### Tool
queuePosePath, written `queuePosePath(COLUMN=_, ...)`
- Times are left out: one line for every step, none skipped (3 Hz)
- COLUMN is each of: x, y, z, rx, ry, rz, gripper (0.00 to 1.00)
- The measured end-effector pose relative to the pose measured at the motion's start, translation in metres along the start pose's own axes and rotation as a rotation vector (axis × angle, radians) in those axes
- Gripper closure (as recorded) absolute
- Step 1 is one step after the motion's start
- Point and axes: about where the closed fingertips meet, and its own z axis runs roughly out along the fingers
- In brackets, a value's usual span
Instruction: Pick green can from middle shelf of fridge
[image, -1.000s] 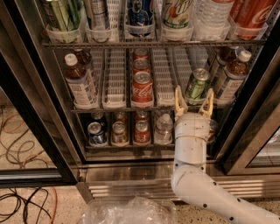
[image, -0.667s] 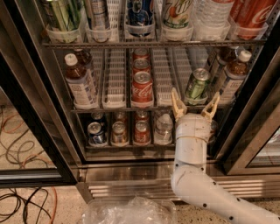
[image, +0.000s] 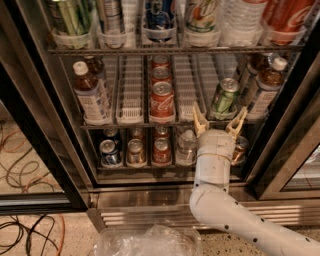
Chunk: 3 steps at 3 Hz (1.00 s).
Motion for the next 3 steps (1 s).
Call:
queuePosePath(x=0.005, y=0.0, z=0.007, rx=0.021, ry=-0.002, rz=-0.004, gripper=0.31)
queuePosePath(x=0.004, y=-0.002, z=0.019, rx=0.057, ry=-0.019, rz=0.006, gripper=0.35)
queuePosePath(x=0.0, y=-0.004, z=0.032, rx=0.088, ry=-0.046, rz=0.017, gripper=0.24)
